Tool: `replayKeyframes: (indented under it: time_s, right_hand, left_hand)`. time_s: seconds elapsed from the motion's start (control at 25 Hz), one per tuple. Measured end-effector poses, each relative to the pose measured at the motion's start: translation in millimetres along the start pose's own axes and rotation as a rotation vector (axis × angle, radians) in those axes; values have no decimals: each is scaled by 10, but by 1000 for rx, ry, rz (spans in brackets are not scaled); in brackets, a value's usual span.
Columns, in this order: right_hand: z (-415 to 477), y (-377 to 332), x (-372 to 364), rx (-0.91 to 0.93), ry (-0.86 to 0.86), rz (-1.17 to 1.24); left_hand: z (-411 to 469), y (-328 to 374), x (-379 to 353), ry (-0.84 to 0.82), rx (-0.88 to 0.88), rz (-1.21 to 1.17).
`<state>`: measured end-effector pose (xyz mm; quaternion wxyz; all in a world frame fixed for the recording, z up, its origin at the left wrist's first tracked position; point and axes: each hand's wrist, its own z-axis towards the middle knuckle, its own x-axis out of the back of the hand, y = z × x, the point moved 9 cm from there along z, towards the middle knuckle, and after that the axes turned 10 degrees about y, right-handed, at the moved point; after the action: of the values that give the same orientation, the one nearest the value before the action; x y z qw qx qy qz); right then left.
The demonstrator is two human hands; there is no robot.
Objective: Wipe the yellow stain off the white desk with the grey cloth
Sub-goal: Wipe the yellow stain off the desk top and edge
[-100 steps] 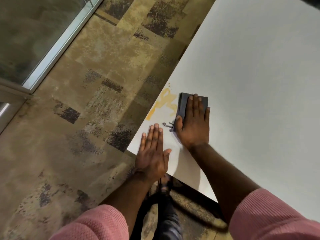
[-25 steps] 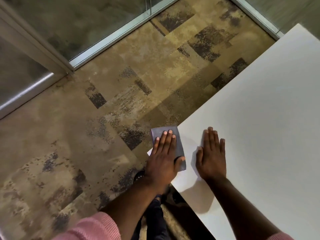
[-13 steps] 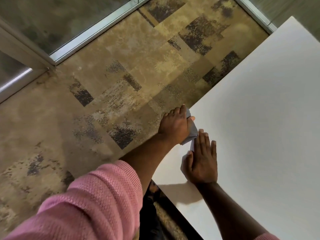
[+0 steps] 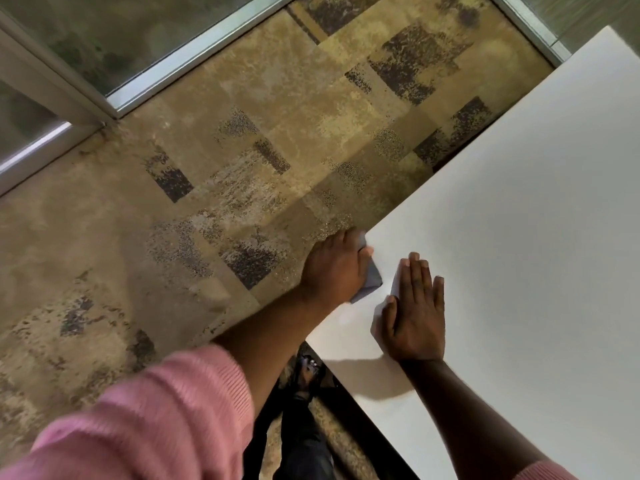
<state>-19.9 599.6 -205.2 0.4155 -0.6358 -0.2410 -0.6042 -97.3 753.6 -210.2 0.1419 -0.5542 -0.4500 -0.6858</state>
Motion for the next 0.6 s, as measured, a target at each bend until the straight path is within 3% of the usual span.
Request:
replayKeyframes:
  time_s: [0.16,0.4,0.52,0.6]
  right_hand:
    - [-16,-7,-14,21,23,-8]
    - [-36,18,-43,49,-2,-27]
    - [-40,13,-67,40,-32,-35]
    - [-67,24,-74,49,-26,-43]
  left_hand:
    - [259,124,-67,7,-112,-19]
    - [-959,-615,245,134,117,-29]
    - [-965,-660,265,148,154,-22]
    - [-824,-634,218,71,193,-92]
